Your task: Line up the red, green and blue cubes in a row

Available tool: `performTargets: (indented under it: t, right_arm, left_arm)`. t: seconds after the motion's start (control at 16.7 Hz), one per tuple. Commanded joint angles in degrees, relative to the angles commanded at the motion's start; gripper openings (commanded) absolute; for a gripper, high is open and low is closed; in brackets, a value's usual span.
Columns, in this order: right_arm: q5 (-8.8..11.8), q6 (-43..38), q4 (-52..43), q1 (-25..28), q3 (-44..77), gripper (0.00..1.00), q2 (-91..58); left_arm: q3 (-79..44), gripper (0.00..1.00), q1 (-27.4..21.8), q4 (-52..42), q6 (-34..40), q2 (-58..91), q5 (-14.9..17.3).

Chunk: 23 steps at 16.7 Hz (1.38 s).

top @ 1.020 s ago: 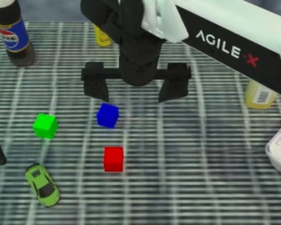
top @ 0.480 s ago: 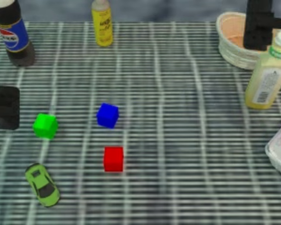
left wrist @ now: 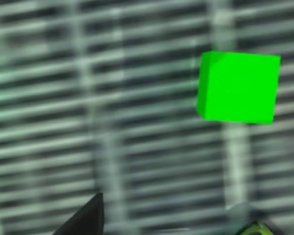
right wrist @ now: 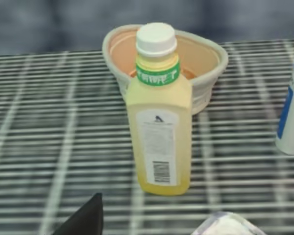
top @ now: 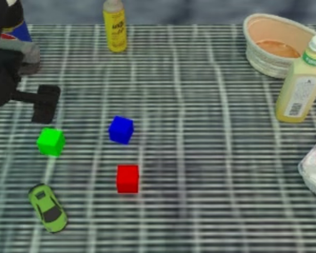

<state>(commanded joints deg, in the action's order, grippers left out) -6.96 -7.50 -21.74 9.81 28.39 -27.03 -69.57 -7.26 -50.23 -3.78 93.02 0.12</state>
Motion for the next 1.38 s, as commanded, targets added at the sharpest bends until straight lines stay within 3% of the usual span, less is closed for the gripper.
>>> performTargets:
  t: [0.3,0.54,1.02,1.38]
  right_arm:
    - [4.4,5.7,14.6,-6.5,-20.2,1.0,18.3]
    - [6.7,7.4,21.2,-9.0,-27.7,1.0,26.3]
    - [7.0,7.5,21.7,-9.2,-28.4,1.0,27.0]
    - [7.0,7.5,21.7,-9.2,-28.4,1.0,27.0]
  left_arm:
    - [-13.2,1.0,-1.3,-8.3,-0.7,17.3,0.0]
    - [-18.7,1.0,-1.8,-11.0,-0.9,23.7,0.0]
    - [-19.0,1.0,-1.6,-10.5,-1.0,24.9,0.0]
    - [-12.7,1.0,-1.7,0.1,-1.1,29.1,0.0]
